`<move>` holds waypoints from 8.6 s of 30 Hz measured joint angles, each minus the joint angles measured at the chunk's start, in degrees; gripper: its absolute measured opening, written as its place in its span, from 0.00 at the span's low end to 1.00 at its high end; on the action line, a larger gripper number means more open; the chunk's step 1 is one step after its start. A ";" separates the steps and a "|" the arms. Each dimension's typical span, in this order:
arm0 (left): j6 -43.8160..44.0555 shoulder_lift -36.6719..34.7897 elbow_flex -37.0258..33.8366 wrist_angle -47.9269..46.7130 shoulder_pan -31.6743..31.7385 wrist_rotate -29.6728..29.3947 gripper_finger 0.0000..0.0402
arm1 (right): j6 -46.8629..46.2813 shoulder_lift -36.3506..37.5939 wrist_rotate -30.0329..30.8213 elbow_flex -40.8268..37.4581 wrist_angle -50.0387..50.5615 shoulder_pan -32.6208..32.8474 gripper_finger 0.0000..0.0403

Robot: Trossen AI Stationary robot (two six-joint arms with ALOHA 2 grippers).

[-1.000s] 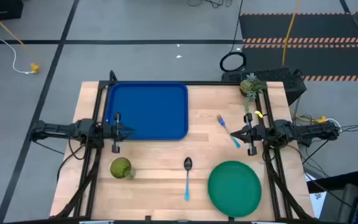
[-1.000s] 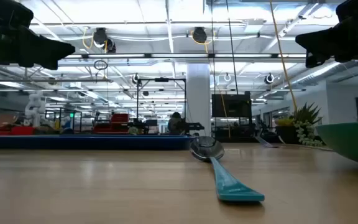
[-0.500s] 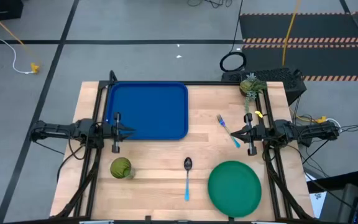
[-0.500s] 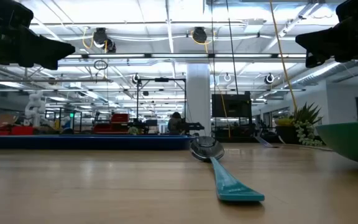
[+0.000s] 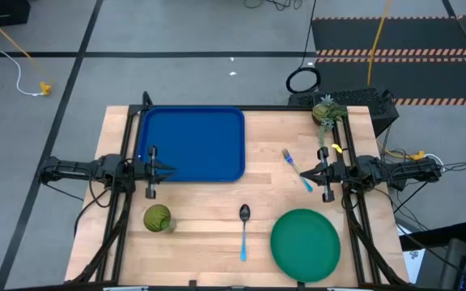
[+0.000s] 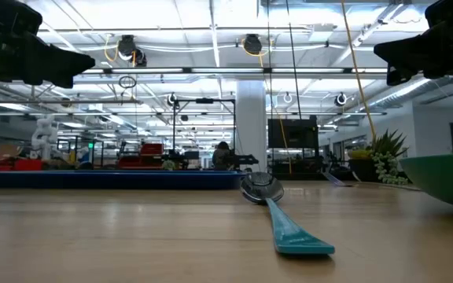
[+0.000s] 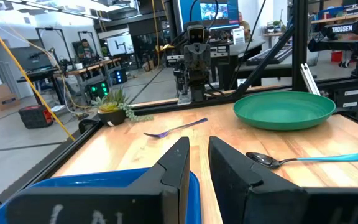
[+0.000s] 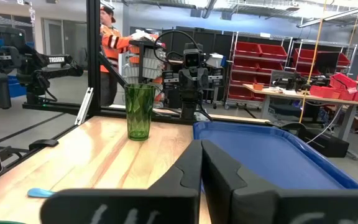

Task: Pick and place plate/cup/fork/spoon on tray

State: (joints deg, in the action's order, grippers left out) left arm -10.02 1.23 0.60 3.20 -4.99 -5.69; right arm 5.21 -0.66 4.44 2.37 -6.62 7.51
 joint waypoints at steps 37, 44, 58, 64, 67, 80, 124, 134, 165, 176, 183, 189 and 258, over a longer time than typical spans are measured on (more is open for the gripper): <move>0.00 -0.01 0.02 0.00 0.00 0.00 0.16 | 0.00 0.00 0.00 0.00 0.00 0.00 0.00; 0.00 0.00 0.02 0.00 0.00 0.00 0.16 | 7.08 0.00 0.01 0.00 -0.01 -0.01 0.00; 0.00 0.00 0.00 0.00 -0.02 0.00 0.16 | 6.48 0.00 -0.12 -0.01 -5.57 0.00 0.00; 0.00 -0.01 0.02 0.00 0.00 0.00 0.16 | 3.10 0.02 -4.22 0.41 -20.78 -0.02 0.00; 0.00 0.00 0.01 0.00 -0.01 0.00 0.16 | 3.25 -0.12 -4.74 2.75 -20.27 -0.02 0.00; 0.00 0.00 0.02 -0.01 -0.02 0.00 0.16 | 2.54 -11.72 -4.25 27.65 -4.11 -0.02 0.00; -1.31 0.00 0.00 0.12 -0.02 0.00 0.16 | -6.86 -62.41 1.56 91.02 49.49 -0.02 0.00; -1.59 -0.01 0.00 3.80 0.00 -0.02 0.16 | -6.36 -66.08 1.57 91.02 52.66 -0.02 0.00; 13.46 28.44 41.31 -10.24 -3.16 10.54 0.16 | -15.04 -67.67 1.46 68.50 33.77 4.87 0.00; 15.50 49.06 64.82 -31.76 -14.16 13.23 0.16 | -18.26 -67.72 5.93 62.67 32.90 6.27 0.00; 22.34 57.97 70.89 -35.13 -24.11 10.67 0.16 | -21.34 -67.67 6.02 62.54 32.57 7.83 0.00; 32.23 63.32 71.19 -38.17 -31.35 10.30 0.16 | -22.80 -67.67 6.02 62.54 30.62 10.24 0.00; 68.55 81.87 69.94 -71.23 -42.31 -3.51 0.43 | -18.00 -67.67 5.82 62.54 26.65 12.11 0.00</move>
State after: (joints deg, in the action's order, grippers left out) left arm 58.53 83.10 70.54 -68.03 -47.30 -9.21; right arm -12.80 -68.34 10.26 64.90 20.03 19.62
